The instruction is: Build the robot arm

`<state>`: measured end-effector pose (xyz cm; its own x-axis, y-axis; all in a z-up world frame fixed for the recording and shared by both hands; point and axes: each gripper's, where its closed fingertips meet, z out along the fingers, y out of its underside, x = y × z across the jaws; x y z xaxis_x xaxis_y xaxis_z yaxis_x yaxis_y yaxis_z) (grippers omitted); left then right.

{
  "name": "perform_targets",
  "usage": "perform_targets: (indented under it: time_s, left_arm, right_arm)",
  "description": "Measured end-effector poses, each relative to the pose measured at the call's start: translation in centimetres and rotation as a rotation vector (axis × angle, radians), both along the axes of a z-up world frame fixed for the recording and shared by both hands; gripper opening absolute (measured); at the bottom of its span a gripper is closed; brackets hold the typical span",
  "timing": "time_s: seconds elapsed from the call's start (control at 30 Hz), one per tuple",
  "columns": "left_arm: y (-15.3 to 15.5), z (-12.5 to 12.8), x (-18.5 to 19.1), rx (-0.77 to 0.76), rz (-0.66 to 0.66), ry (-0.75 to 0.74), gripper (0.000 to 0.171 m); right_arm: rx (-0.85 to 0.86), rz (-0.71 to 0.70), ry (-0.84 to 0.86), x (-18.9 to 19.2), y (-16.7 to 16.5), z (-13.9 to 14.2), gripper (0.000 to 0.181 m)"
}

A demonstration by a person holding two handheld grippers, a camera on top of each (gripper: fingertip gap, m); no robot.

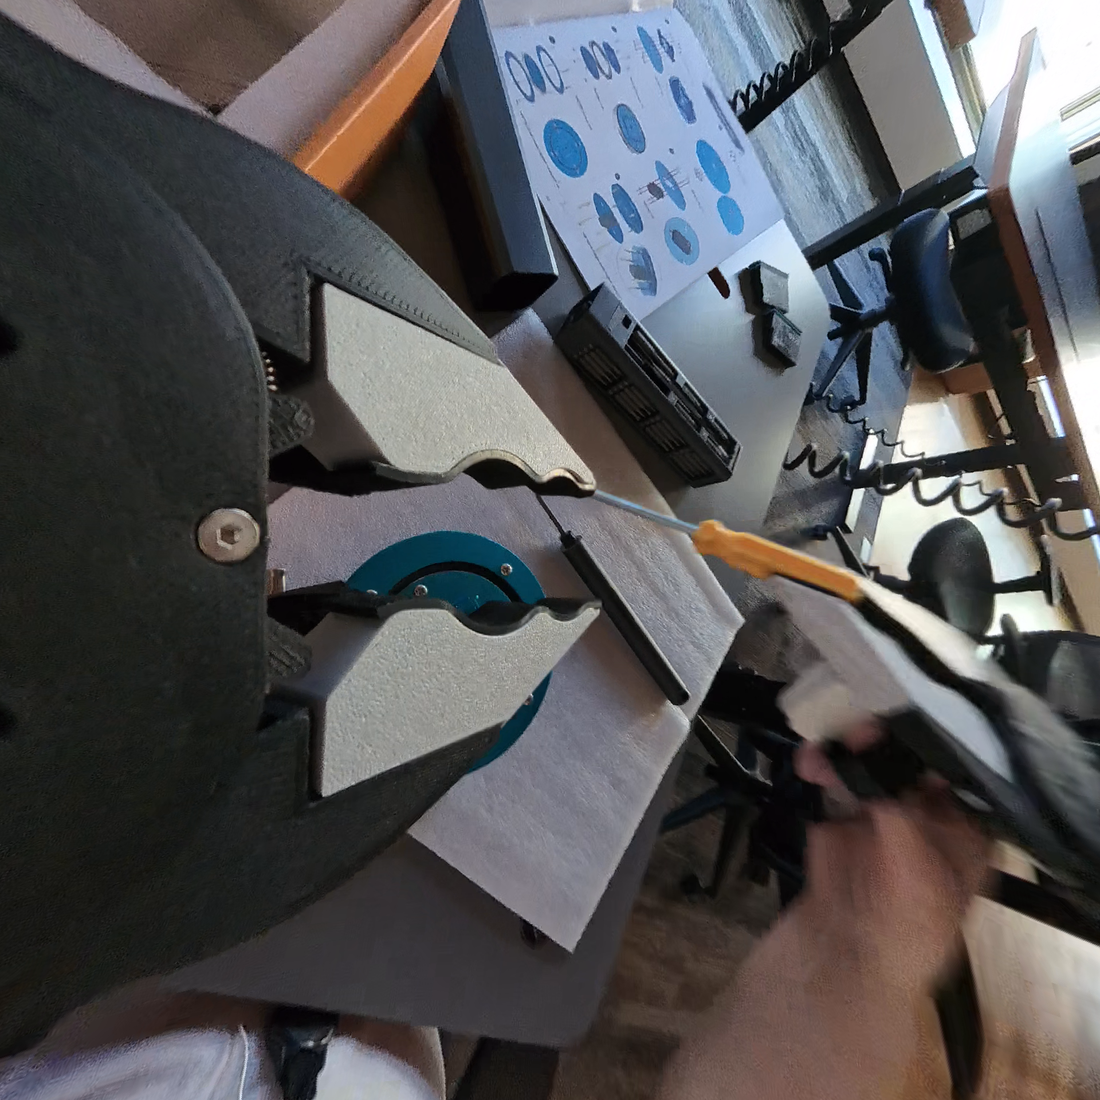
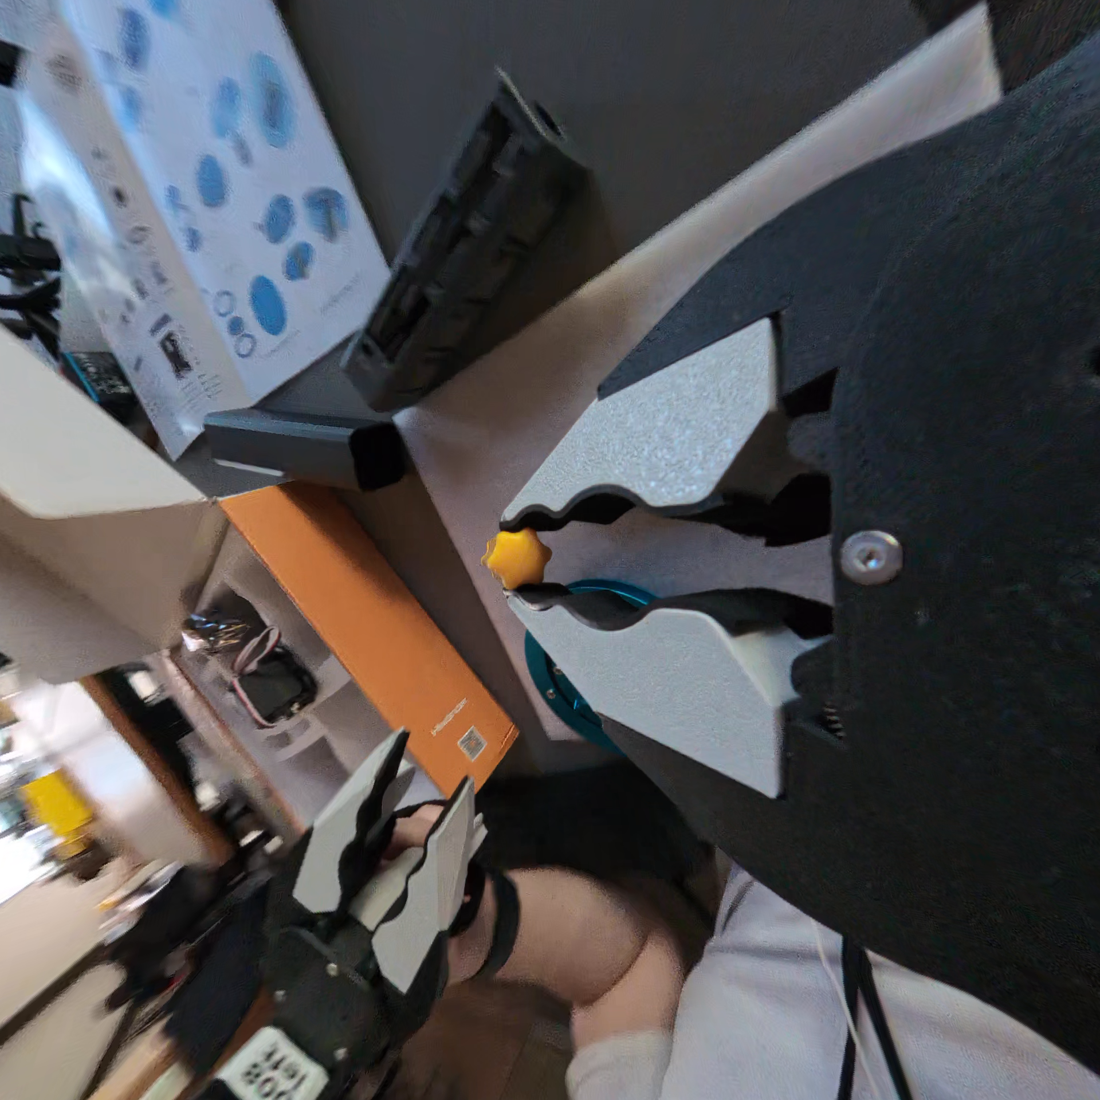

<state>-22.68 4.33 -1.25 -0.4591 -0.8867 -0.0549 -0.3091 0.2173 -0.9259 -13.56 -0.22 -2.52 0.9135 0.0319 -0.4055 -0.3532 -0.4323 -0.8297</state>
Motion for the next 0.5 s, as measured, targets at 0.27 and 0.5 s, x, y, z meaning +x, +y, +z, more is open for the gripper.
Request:
perform_targets:
  time_s: [0.27, 0.5]
  left_arm:
    - [1.4, 0.0, 0.1, 0.110, 0.064, 0.047, 0.030]
    - [1.9, -1.7, 0.5, 0.209, 0.104, 0.082, 0.029]
  right_arm:
    - [0.170, -0.071, 0.196, 2.9, -1.6, -0.8, 0.016]
    - [-0.039, -0.051, 0.123, 4.4, -1.6, -7.0, 0.018]
